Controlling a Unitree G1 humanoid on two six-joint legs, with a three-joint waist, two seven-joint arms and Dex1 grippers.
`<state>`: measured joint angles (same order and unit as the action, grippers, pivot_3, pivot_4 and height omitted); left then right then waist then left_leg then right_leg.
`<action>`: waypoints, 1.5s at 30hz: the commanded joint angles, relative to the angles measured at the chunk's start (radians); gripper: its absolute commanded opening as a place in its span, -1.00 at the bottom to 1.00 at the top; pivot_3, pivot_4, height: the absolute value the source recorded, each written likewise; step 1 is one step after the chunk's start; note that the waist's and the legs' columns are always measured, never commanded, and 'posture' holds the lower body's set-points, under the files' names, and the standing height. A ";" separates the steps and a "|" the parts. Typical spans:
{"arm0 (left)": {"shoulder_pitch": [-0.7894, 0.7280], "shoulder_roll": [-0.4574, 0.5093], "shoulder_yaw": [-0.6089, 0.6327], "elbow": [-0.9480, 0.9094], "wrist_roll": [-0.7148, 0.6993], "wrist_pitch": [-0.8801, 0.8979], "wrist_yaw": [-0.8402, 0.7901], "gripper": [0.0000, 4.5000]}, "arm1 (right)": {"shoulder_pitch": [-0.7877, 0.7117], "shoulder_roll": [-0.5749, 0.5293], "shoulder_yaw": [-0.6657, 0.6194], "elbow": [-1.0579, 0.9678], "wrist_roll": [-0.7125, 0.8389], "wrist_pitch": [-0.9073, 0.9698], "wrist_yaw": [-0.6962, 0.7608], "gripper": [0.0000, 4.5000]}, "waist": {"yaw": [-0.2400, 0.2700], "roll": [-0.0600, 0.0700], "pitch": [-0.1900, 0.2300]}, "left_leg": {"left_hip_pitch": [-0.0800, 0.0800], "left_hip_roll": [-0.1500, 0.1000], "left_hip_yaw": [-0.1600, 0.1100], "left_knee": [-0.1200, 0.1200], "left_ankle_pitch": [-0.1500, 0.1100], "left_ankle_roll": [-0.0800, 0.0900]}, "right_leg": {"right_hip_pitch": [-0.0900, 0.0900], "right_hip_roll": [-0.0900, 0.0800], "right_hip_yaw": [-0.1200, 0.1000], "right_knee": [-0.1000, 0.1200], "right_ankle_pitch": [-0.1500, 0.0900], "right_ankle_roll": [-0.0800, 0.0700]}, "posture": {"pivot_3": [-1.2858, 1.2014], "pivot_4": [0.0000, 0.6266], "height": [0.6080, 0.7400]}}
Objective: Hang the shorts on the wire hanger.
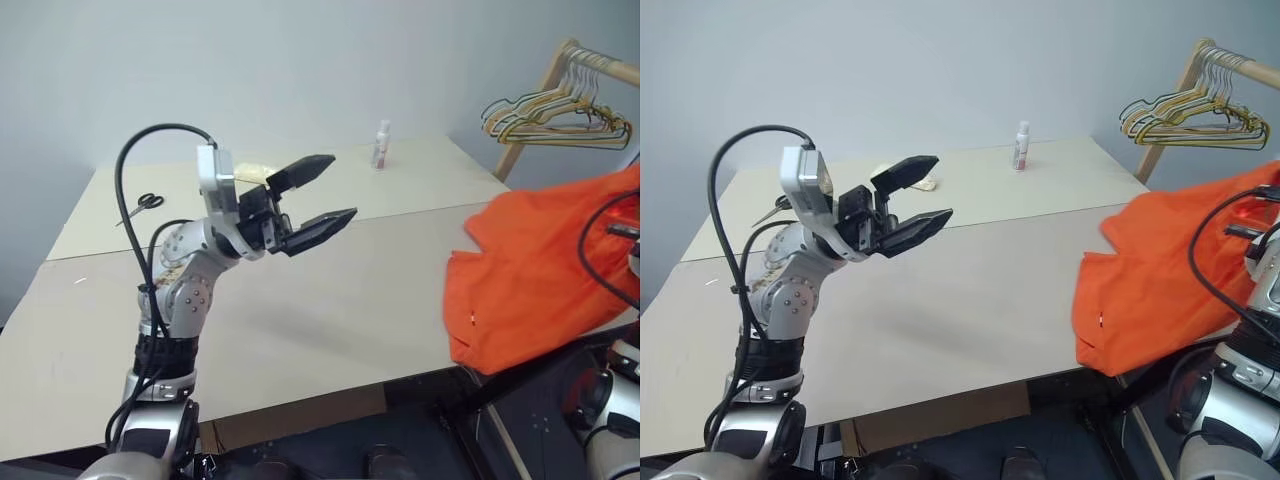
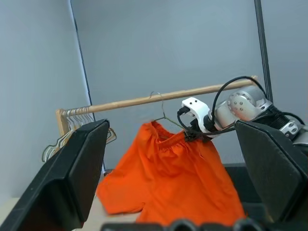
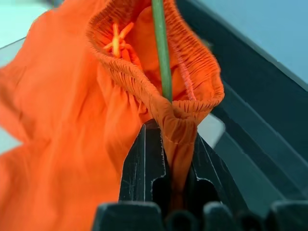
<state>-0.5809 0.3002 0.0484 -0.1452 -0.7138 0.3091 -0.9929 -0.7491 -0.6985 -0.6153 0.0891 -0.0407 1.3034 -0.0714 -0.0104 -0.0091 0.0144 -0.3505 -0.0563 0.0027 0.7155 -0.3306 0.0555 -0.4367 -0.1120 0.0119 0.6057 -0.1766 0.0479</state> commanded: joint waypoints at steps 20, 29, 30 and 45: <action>0.009 -0.014 -0.030 -0.053 0.023 -0.022 0.014 1.00 | -0.348 -0.295 -0.092 0.792 0.085 -0.494 -0.170 -0.97 | -0.020 0.012 -0.001 | 0.014 0.001 0.007 -0.003 -0.008 0.016 | 0.018 0.003 0.005 -0.014 0.002 0.002 | 0.01 -1.00 1.00; 0.015 -0.015 -0.028 -0.059 0.024 -0.026 0.016 1.00 | -0.428 -0.380 -0.126 1.065 0.185 -0.614 -0.236 -0.97 | -0.030 0.013 -0.001 | 0.013 0.001 0.008 -0.004 -0.009 0.017 | 0.018 0.004 0.006 -0.017 0.002 0.002 | 0.02 -1.00 1.00; 0.017 -0.015 -0.029 -0.060 0.025 -0.027 0.016 1.00 | -0.429 -0.384 -0.131 1.079 0.200 -0.622 -0.242 -0.97 | -0.030 0.013 -0.001 | 0.013 0.001 0.008 -0.004 -0.009 0.017 | 0.018 0.004 0.006 -0.018 0.003 0.003 | 0.02 -1.00 1.00; 0.028 -0.015 -0.033 -0.071 0.021 -0.033 0.005 1.00 | -0.401 -0.385 -0.059 1.129 0.270 -0.620 -0.259 -0.97 | -0.028 0.014 -0.001 | 0.012 0.001 0.010 -0.005 -0.010 0.018 | 0.021 0.004 0.007 -0.030 0.005 0.006 | 0.03 -1.00 1.00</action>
<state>-0.5472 0.2834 0.0103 -0.1830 -0.6894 0.2985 -0.9858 -1.1351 -1.0725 -0.6883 1.2314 0.2193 0.6885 -0.3339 -0.0387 0.0047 0.0134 -0.3383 -0.0548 0.0125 0.7108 -0.3403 0.0731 -0.4153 -0.1082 0.0191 0.5761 -0.1716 0.0543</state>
